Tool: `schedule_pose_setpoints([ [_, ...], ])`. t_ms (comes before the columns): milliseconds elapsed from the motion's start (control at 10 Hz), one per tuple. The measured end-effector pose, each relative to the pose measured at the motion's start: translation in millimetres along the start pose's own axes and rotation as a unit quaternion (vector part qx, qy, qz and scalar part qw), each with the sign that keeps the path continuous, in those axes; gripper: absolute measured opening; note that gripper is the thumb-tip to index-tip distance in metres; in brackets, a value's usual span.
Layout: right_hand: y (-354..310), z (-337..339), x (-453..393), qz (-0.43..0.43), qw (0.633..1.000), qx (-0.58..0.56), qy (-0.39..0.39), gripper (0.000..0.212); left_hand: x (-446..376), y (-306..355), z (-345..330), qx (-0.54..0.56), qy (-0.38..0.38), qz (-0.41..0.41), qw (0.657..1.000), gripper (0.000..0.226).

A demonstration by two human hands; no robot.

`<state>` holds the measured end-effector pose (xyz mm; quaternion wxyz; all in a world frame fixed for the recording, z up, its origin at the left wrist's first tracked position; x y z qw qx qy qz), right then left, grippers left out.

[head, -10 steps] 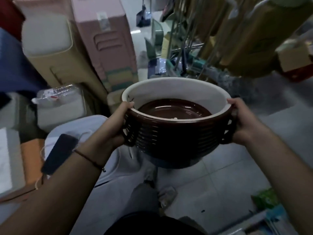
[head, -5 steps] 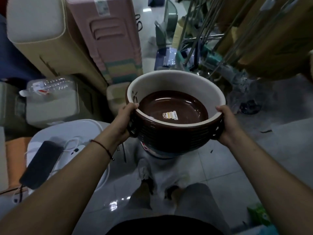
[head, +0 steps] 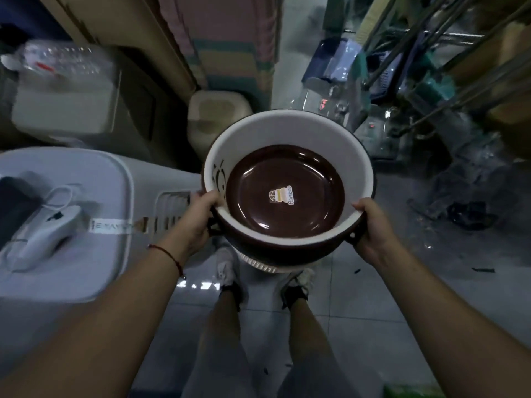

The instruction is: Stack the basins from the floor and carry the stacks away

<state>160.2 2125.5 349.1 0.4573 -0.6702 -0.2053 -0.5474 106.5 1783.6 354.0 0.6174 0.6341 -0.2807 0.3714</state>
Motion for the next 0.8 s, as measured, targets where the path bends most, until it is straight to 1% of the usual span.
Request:
schedule_pose_setpoints([
  [100,31,11,-38,-0.04,0.999,0.033,-0.005,0.037,-16,-48,0,-0.019,0.019,0.013,1.0,0.046],
  [200,67,29,-64,-0.081,0.992,0.096,0.033,0.042,-27,-90,10,-0.091,0.046,0.012,0.995,0.044],
  [300,78,40,-83,-0.069,0.986,0.137,0.06,0.048,-40,-104,17,-0.125,0.057,-0.021,0.99,0.044],
  [400,75,40,-83,-0.063,0.984,0.147,0.071,0.047,-46,-105,15,-0.139,0.042,-0.039,0.989,0.041],
  [500,73,37,-81,-0.075,0.979,0.172,0.075,0.051,-48,-101,16,-0.157,0.019,-0.042,0.987,0.041],
  [600,61,29,-60,-0.099,0.966,0.221,0.094,0.042,-42,-86,15,-0.238,-0.025,-0.044,0.97,0.021],
  [700,37,18,-35,-0.089,0.959,0.251,0.102,0.037,-33,-48,10,-0.311,-0.04,-0.073,0.947,0.006],
  [800,4,-3,3,-0.063,0.96,0.258,0.092,0.037,-7,10,9,-0.365,-0.004,-0.101,0.925,0.011],
])
Point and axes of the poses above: each hand's wrist, its own x-axis away from the middle knuckle, its own z-axis out of the back of the hand, y = z × x, the point moved 9 cm from there along -x, towards the middle knuckle, and after that the axes turned 7 degrees about -z, right-handed, at the moved point
